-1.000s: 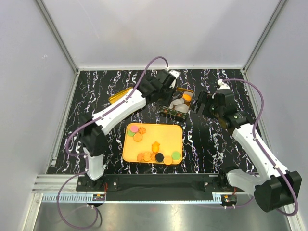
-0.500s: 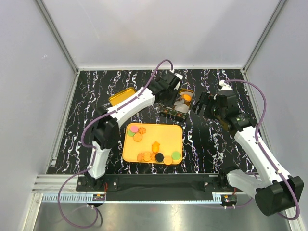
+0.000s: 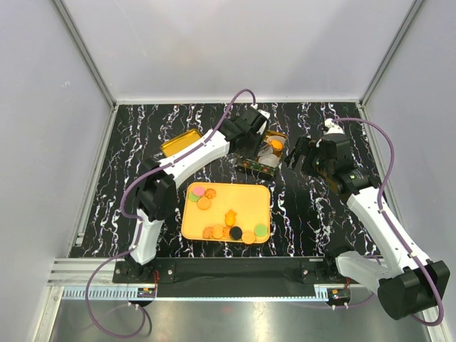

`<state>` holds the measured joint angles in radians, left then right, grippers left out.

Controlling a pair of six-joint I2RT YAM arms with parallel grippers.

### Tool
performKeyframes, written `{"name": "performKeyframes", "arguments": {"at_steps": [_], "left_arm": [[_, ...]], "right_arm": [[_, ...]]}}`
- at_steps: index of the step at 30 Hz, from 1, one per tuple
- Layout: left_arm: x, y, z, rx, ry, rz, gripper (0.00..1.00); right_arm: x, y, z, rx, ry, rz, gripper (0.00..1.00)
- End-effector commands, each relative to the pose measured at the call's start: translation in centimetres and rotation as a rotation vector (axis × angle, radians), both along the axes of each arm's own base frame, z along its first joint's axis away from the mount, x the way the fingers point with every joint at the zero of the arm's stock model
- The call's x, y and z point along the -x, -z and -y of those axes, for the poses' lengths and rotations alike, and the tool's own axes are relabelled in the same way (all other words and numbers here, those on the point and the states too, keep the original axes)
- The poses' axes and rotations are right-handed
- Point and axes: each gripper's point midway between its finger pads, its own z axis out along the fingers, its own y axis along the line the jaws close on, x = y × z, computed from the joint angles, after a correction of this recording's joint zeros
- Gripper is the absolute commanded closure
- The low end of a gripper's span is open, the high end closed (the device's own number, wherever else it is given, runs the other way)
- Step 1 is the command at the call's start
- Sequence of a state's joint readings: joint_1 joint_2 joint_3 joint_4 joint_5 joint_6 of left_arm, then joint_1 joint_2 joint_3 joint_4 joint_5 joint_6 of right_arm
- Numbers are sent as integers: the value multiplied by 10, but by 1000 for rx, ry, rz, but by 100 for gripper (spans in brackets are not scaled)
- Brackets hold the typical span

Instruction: Pack the cookies

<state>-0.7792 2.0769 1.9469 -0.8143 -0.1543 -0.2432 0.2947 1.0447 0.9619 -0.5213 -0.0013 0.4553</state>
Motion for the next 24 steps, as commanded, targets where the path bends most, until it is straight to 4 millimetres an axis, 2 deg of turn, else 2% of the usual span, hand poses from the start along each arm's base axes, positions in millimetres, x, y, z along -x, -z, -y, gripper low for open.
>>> {"name": "performKeyframes", "arguments": {"at_steps": [1, 9, 15, 18, 24], "left_arm": [[-5, -22, 0, 44, -2, 53, 54], [-4, -24, 0, 51, 5, 58, 52], [-7, -34, 3, 66, 12, 78, 50], [-7, -46, 3, 84, 20, 100, 50], [2, -93, -2, 154, 34, 163, 50]], "right_arm": [[-5, -18, 0, 3, -1, 58, 0], [-5, -19, 0, 3, 1, 58, 0], [-5, -21, 1, 7, 3, 64, 0], [-5, -22, 2, 7, 8, 64, 0], [-6, -20, 2, 7, 10, 61, 0]]}}
